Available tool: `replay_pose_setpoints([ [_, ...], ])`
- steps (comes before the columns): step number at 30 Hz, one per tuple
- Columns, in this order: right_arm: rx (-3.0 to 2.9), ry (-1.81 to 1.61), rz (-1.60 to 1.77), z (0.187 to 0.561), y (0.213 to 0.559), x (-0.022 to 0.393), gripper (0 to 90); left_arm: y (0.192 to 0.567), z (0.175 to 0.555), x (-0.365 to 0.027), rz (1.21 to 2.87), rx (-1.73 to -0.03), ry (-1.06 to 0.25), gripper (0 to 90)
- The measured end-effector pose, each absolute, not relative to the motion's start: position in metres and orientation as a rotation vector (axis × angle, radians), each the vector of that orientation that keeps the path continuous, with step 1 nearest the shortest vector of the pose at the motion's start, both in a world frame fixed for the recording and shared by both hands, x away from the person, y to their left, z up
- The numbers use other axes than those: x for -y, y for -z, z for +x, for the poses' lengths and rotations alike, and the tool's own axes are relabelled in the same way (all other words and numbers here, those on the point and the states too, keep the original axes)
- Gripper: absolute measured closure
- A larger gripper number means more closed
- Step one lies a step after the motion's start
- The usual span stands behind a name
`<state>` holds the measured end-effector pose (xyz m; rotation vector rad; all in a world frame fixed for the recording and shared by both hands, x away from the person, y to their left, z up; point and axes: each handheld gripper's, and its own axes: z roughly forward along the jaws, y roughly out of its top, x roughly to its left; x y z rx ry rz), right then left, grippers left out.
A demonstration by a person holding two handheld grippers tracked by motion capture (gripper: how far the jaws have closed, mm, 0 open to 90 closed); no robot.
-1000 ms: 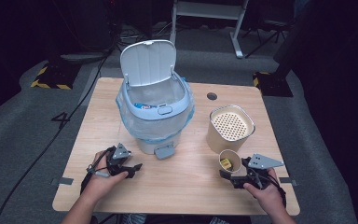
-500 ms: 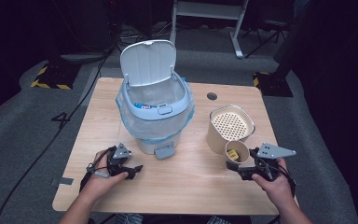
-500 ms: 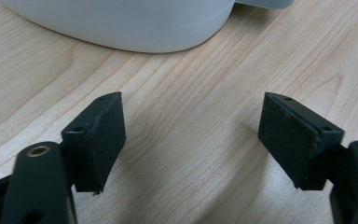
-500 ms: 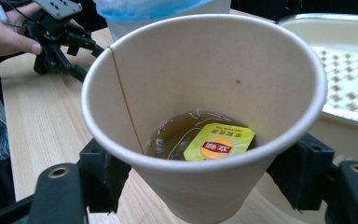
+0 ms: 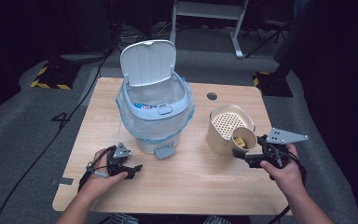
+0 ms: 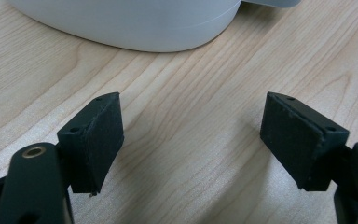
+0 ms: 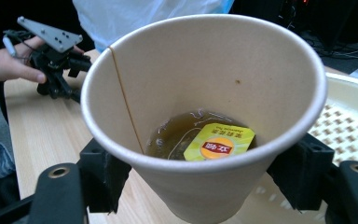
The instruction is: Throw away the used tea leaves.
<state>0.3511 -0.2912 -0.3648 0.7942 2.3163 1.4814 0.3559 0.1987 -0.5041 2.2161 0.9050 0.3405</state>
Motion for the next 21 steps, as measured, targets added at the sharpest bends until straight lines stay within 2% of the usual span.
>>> replay_pose_setpoints([
  [16,-2.262,-1.46,0.835,0.396,0.331,0.307,28.7,0.504,0.356,-0.199,2.22,-0.906,-0.335,19.4],
  [21,-2.229,-1.449,0.844,0.41,0.323,0.311,28.7,0.504,0.357,-0.197,2.243,-0.886,-0.324,12.6],
])
